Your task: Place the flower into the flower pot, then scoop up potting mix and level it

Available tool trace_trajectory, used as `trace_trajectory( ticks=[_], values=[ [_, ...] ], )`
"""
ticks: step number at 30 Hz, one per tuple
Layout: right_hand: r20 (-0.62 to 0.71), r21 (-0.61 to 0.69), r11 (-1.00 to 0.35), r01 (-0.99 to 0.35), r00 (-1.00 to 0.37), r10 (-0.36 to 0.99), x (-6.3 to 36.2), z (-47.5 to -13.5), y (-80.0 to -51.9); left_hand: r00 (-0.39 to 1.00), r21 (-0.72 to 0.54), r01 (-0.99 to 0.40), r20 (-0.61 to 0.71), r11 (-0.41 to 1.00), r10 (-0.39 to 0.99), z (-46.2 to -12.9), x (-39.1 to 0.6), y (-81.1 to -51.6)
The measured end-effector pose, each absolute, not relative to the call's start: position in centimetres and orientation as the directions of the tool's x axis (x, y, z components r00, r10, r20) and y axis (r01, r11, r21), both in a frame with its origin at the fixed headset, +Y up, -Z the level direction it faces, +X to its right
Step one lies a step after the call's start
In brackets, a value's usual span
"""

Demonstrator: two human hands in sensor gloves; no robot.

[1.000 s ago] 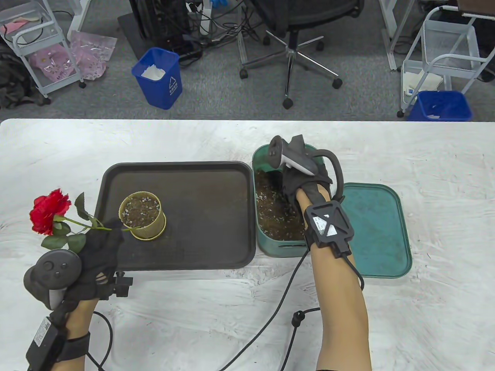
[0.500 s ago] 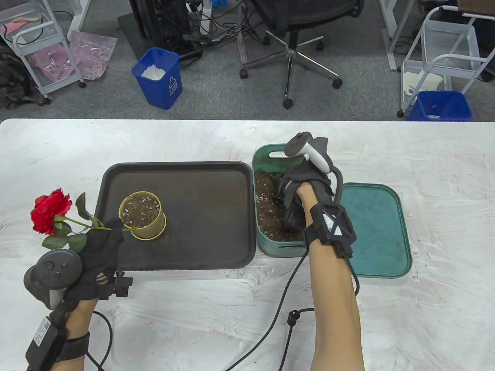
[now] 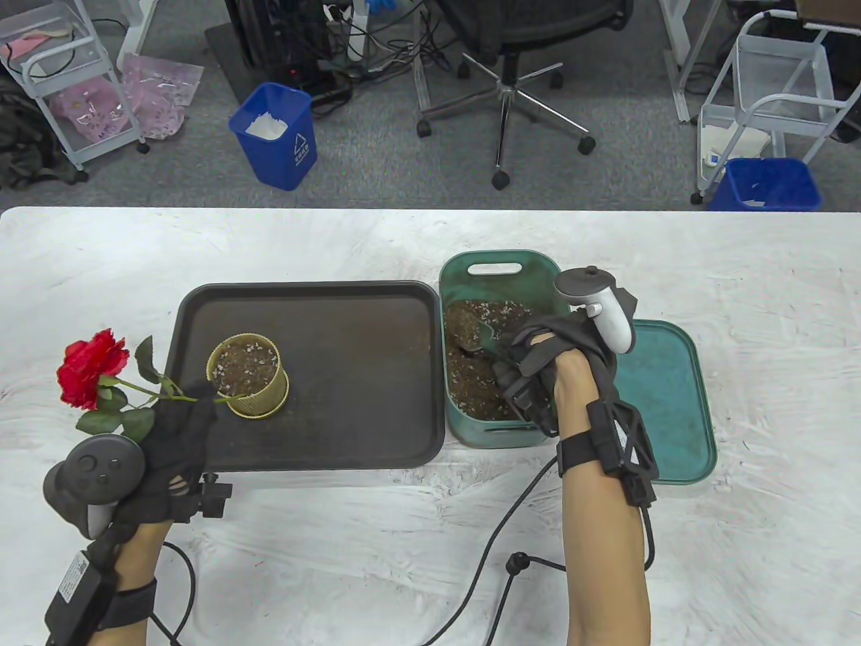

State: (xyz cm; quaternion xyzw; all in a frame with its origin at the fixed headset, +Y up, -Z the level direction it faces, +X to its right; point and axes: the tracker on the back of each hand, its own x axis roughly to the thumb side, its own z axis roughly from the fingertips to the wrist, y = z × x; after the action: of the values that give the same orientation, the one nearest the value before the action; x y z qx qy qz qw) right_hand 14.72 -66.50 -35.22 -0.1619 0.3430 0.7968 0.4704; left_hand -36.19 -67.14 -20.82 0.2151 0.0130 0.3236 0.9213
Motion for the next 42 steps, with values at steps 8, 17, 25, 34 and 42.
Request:
trace_trajectory(
  ticks=[8,17,25,34,42],
  values=[
    [-0.572,0.255,-0.252,-0.934,-0.355,0.740,14.9,-32.6,-65.3,0.779,0.402,-0.604,0.114,0.688,0.617,-20.8,-36.2,-67.2],
    [-0.532,0.164,-0.224,-0.961,-0.277,0.800,15.2,-31.0,-63.7,0.782,0.401,-0.600,0.114,0.692,0.613,-20.9,-36.2,-67.1],
    [-0.410,0.314,-0.238,-0.919,-0.358,0.839,10.1,-30.2,-61.6,0.783,0.401,-0.600,0.115,0.693,0.611,-20.9,-36.2,-67.1],
    [-0.342,0.495,-0.183,-0.849,-0.384,0.858,-0.4,-30.8,-63.0,0.781,0.401,-0.602,0.114,0.691,0.614,-20.9,-36.2,-67.1],
    [-0.308,0.597,-0.247,-0.763,-0.502,0.808,-8.4,-31.9,-65.7,0.778,0.400,-0.605,0.113,0.689,0.618,-20.9,-36.3,-67.1]
  ],
)
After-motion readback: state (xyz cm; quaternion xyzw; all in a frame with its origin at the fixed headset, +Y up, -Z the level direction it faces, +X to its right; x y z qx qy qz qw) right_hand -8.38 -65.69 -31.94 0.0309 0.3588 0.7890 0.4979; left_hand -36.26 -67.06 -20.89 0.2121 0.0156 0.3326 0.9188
